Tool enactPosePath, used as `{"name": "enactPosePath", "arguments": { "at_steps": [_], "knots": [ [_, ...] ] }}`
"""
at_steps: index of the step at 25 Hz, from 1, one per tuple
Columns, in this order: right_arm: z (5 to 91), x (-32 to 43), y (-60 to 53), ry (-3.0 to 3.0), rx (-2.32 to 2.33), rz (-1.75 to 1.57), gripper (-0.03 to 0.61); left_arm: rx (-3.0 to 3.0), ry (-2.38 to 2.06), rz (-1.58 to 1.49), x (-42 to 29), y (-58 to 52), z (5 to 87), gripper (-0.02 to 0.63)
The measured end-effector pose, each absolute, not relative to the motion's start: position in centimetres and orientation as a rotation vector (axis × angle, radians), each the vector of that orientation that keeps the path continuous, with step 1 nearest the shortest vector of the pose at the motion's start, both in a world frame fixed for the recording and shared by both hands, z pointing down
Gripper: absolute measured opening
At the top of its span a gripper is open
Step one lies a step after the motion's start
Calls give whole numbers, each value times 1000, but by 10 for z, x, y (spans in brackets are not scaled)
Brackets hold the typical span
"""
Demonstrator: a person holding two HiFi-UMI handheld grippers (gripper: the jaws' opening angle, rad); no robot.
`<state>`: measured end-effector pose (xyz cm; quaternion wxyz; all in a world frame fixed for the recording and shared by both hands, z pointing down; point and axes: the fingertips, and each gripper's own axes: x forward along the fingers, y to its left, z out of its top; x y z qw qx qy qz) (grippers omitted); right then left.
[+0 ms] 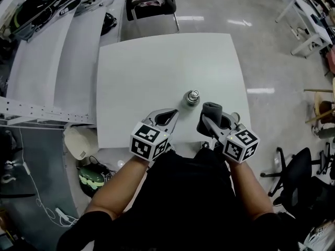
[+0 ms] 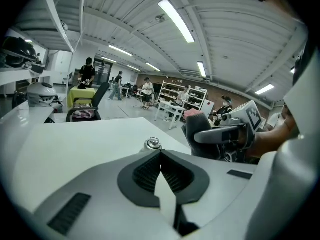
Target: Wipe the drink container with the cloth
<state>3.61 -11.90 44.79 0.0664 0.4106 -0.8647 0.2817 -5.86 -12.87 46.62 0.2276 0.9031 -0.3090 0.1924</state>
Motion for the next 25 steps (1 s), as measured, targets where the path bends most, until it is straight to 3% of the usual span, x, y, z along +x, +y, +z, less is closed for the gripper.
{"name": "enactPosePath", "arguments": {
  "at_steps": [14, 25],
  "knots": [
    [410, 47, -86, -2714, 1106, 712, 110, 2456, -1016, 488, -51, -90, 445, 17],
    [409, 102, -16, -2756, 1000, 716, 110, 2377, -1099, 346, 6, -19, 426, 17]
  ]
}}
